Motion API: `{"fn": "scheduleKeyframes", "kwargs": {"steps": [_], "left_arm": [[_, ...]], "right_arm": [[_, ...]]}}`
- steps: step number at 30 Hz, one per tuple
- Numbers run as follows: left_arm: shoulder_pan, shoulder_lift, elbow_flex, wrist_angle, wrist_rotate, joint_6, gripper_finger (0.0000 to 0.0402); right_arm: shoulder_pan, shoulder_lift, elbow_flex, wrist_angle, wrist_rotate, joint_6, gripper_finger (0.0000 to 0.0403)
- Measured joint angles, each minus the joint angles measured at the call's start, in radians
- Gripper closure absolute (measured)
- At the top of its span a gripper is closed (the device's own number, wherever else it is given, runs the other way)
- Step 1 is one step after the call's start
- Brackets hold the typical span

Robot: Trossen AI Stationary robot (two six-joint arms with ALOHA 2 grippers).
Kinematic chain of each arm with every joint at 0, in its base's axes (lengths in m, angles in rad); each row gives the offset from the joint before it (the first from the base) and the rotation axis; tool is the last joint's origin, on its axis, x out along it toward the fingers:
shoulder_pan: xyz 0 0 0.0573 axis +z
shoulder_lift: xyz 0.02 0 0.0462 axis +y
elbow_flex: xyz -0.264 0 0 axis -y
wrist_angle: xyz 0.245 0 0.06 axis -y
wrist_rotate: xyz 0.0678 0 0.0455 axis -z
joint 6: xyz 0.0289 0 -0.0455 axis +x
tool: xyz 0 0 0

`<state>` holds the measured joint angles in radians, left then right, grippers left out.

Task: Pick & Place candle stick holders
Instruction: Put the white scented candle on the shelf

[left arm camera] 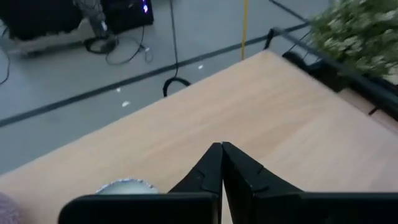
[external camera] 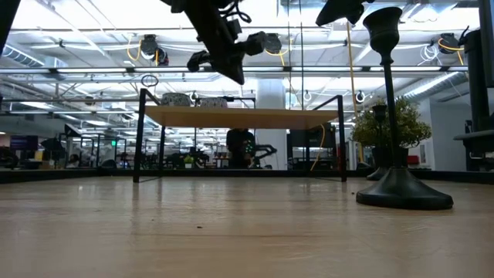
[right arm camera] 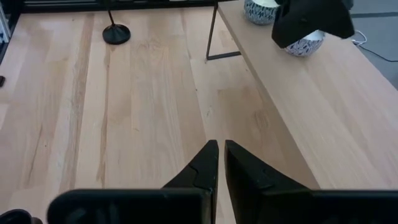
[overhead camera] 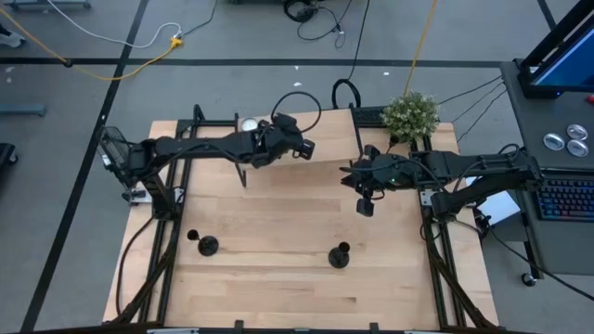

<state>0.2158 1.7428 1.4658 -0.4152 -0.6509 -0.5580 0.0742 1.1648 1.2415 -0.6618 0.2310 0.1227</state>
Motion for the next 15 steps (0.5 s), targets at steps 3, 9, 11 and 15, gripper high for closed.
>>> {"fn": "scheduleKeyframes", "kwargs": {"steps": [3,9,11,15], "left_arm": [[0.019,0.010,0.000,-0.048,0.037,-0.022,0.0398],[0.040,0.019,0.000,-0.063,0.082,-0.035,0.0398],[0.045,0.027,0.000,-0.062,0.100,-0.036,0.0397],[0.057,0.032,-0.001,-0.097,0.104,-0.046,0.0399]], "right_arm": [[0.000,0.000,0.000,0.000,0.000,0.000,0.0385],[0.000,0.000,0.000,0.009,0.002,0.000,0.0385],[0.000,0.000,0.000,0.009,0.003,0.000,0.0385],[0.000,0.000,0.000,0.010,0.003,0.000,0.0385]]}}
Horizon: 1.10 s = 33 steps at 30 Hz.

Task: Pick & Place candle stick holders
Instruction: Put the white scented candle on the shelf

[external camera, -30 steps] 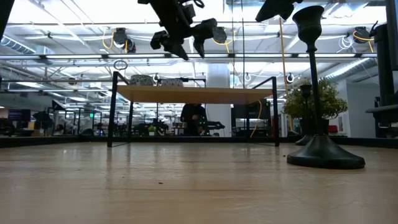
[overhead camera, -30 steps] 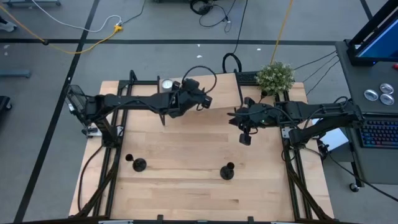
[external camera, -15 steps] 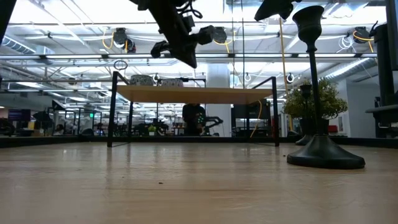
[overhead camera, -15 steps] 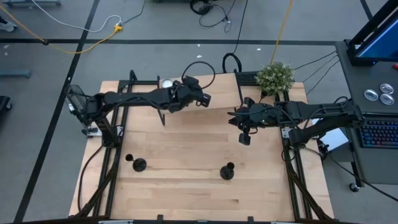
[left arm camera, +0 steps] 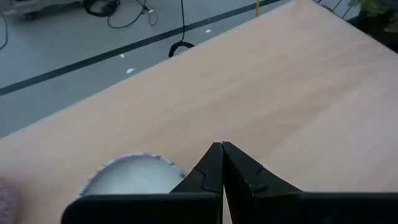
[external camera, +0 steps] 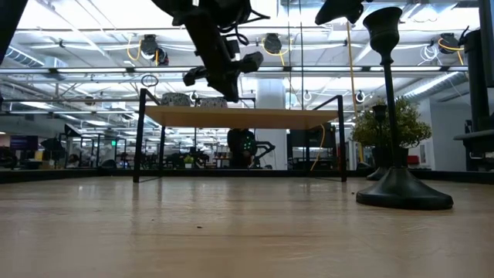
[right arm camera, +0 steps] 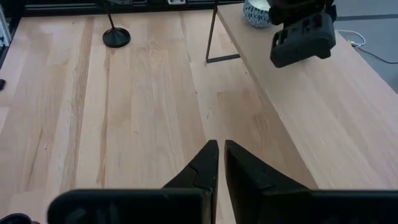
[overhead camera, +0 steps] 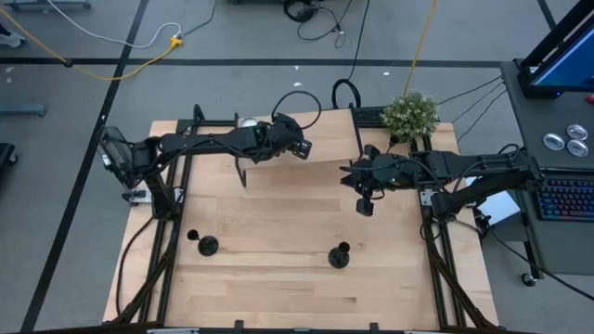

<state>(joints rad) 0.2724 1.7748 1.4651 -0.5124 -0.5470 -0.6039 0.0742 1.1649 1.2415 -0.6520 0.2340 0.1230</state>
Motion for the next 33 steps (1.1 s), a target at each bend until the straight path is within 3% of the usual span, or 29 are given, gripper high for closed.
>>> {"fn": "scheduleKeyframes", "kwargs": {"steps": [33], "left_arm": [[0.020,-0.008,0.001,-0.158,-0.050,-0.057,0.0399]], "right_arm": [[0.000,0.000,0.000,0.027,0.000,0.002,0.0385]]}}
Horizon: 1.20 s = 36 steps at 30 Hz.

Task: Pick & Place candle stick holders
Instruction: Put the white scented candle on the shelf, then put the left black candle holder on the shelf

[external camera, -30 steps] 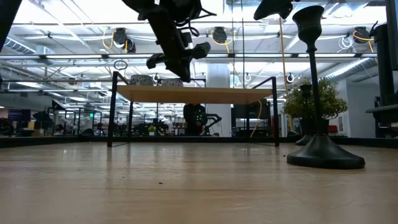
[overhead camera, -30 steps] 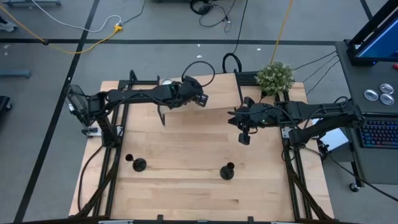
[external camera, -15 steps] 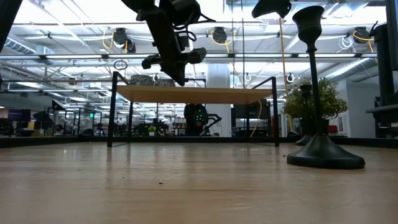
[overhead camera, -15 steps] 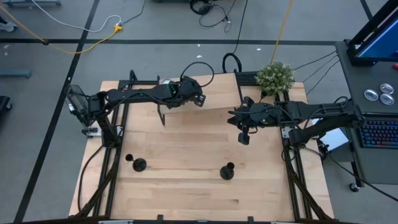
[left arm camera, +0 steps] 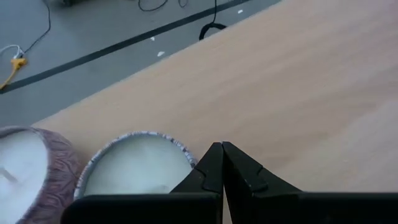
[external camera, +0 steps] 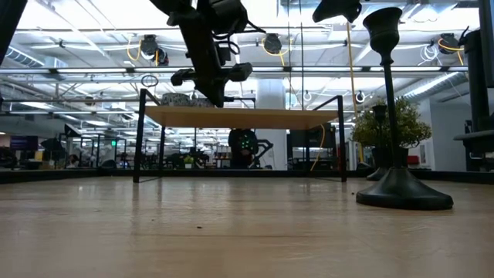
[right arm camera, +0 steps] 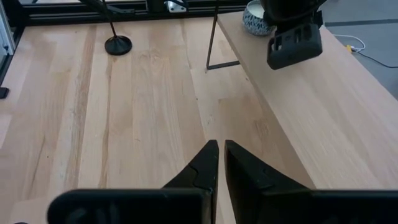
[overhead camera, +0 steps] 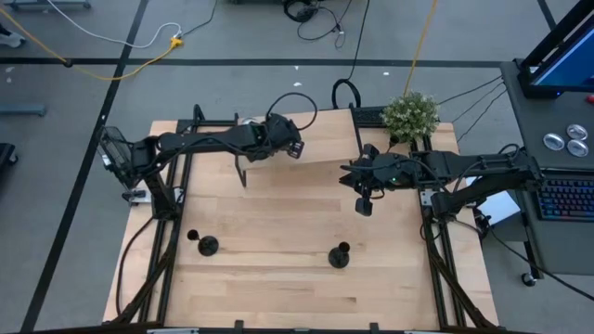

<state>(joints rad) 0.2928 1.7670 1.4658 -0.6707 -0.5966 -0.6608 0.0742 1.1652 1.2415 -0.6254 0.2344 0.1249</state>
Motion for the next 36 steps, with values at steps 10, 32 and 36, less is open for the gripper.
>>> {"fn": "scheduleKeyframes", "kwargs": {"steps": [10,32,36], "left_arm": [[-0.049,-0.159,0.004,0.104,-0.041,0.077,0.0394],[-0.576,-0.387,0.021,-0.407,-0.029,-0.412,0.0400],[-0.622,-0.386,0.021,-0.543,0.021,-0.553,0.0400]], "right_arm": [[0.000,0.000,0.000,-0.005,0.000,-0.008,0.0385],[-0.001,-0.093,-0.075,-0.096,0.000,-0.138,0.0399],[-0.001,-0.220,-0.182,-0.045,-0.001,-0.132,0.0399]]}}
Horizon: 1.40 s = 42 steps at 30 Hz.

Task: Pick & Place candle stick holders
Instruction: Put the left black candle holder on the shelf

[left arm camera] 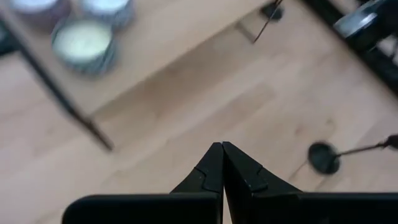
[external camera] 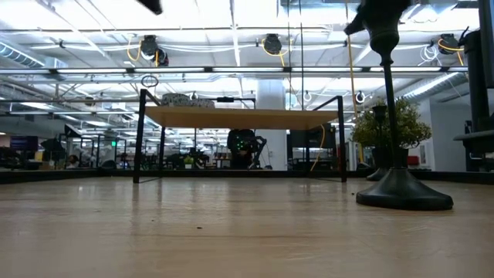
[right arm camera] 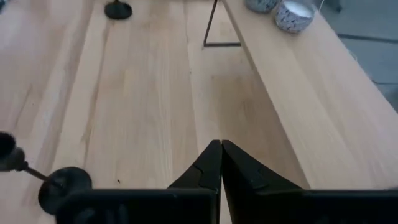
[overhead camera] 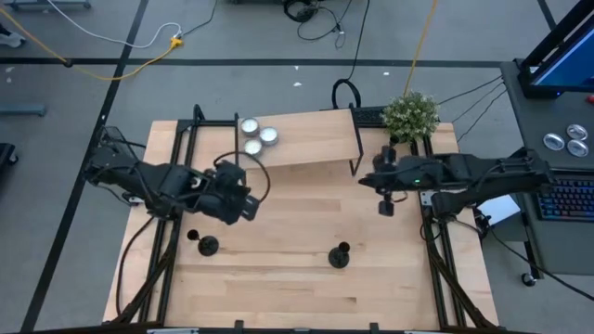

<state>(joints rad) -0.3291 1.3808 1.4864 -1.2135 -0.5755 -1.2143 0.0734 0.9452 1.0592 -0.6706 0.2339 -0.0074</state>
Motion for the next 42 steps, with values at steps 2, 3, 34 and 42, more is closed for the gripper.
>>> {"fn": "scheduleKeyframes", "kwargs": {"steps": [2,3,34,42], "left_arm": [[-0.014,-0.001,0.000,-0.060,0.038,-0.053,0.0400],[-0.018,-0.002,0.000,-0.089,0.065,-0.073,0.0400],[-0.261,-0.017,0.018,-0.357,0.636,-0.549,0.0401],[-0.363,-0.016,-0.048,-0.358,0.654,-0.776,0.0401]], "right_arm": [[0.000,-0.073,-0.054,0.032,-0.008,0.002,0.0401],[0.000,-0.107,-0.080,0.047,-0.026,0.002,0.0402],[0.000,-0.600,-0.371,0.120,-0.135,0.128,0.0402],[0.000,-0.610,-0.402,0.121,-0.135,0.156,0.0402]]}}
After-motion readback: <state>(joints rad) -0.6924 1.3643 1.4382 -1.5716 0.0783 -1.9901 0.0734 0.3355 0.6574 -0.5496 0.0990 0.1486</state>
